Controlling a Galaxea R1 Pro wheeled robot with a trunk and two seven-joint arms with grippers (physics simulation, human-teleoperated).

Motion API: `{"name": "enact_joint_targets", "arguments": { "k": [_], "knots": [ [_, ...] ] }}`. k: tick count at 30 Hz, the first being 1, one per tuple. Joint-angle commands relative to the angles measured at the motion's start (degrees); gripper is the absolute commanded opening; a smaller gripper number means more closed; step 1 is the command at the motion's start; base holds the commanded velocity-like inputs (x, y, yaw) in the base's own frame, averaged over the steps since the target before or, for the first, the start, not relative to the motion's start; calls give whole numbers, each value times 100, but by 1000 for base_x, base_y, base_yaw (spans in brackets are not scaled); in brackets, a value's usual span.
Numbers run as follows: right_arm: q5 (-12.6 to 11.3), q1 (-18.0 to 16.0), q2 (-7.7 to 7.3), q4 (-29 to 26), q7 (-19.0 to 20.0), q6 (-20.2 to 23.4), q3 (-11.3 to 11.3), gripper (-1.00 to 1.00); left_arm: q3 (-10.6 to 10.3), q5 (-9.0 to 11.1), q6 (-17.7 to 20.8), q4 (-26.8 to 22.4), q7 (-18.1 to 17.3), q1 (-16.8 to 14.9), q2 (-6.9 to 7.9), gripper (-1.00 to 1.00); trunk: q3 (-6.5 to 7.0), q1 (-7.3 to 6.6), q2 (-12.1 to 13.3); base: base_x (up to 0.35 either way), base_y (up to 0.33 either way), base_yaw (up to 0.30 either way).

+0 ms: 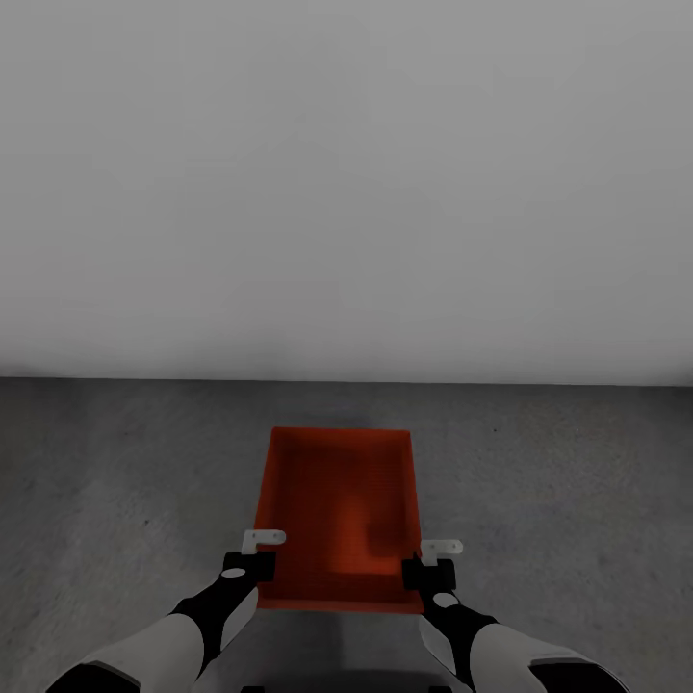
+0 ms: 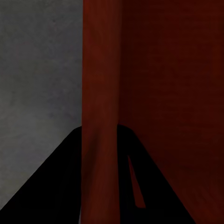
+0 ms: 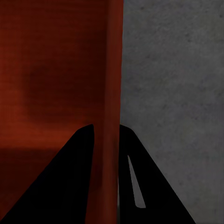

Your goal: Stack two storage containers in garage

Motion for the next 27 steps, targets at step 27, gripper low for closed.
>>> {"name": "enact_joint_targets", "arguments": {
  "k": [27],
  "knots": [
    [6, -4, -1, -14, -55, -66, -136, -100, 184, 522, -1, 24, 52, -5, -20, -100, -3, 1, -3, 0, -72, 0]
  ]
}}
